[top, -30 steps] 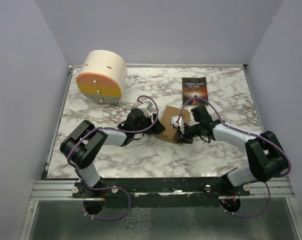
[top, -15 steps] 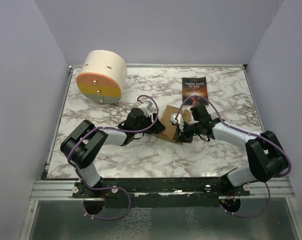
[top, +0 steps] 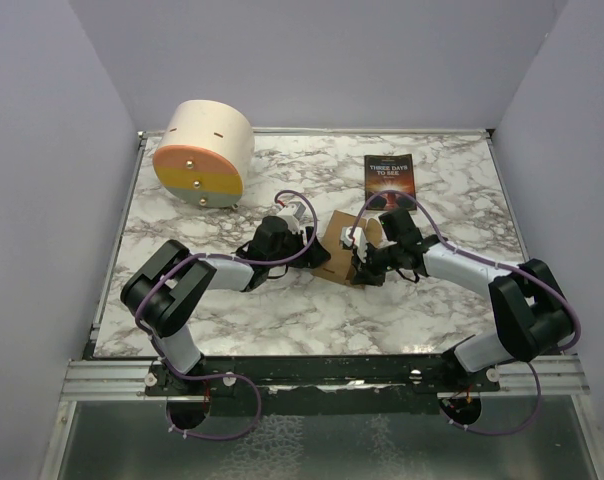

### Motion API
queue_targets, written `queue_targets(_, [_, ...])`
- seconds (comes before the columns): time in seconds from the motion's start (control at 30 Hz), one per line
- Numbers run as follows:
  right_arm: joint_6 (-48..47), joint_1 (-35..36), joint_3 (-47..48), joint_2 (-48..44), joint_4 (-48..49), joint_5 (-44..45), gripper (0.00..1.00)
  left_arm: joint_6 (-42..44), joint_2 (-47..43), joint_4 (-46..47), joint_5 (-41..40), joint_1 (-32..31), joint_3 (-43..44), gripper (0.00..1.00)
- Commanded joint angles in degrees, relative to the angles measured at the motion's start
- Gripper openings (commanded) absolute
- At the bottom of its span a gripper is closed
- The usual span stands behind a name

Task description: Fold the paper box

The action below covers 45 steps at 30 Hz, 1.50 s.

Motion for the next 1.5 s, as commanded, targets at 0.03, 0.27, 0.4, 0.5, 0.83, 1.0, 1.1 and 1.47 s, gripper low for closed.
queue_targets(0.03, [1.63, 0.40, 1.10, -0.05, 0.09, 1.63, 0.01, 1.51, 1.56, -5.13, -1.23, 0.01, 0.15, 0.62])
queue_targets(0.27, [1.72, 0.40, 1.00, 0.23, -0.62, 1.58, 0.01, 1.49, 1.40, -5.51, -1.41, 0.19, 0.10, 0.62])
queue_targets(0.4, [1.91, 0.35, 0.95, 0.21, -0.83, 1.46, 0.01, 1.52, 1.24, -5.48, -1.48, 0.25, -0.01, 0.62])
queue_targets(0.5, [2.33, 0.31, 0.86, 0.10, -0.82, 1.61, 0.01, 1.51, 1.12, -5.47, -1.45, 0.28, -0.17, 0.62])
queue_targets(0.83, [4.63, -0.21, 1.09, 0.37, -0.86, 0.31, 0.01, 1.43, 0.87, -5.30, -1.32, 0.32, -0.27, 0.62])
queue_targets(1.0, [4.93, -0.61, 0.70, -0.17, -1.34, -0.23, 0.01, 1.40, 0.90, -5.37, -1.32, 0.37, -0.33, 0.62])
queue_targets(1.1, [4.54, -0.81, -0.14, -0.96, -1.28, -0.40, 0.01, 1.54, 0.69, -5.47, -1.32, 0.32, -0.36, 0.62])
queue_targets(1.47, [1.64, -0.87, -0.40, -0.78, -2.98, -2.23, 0.01, 1.42, 0.40, -5.33, -1.15, 0.45, -0.53, 0.62])
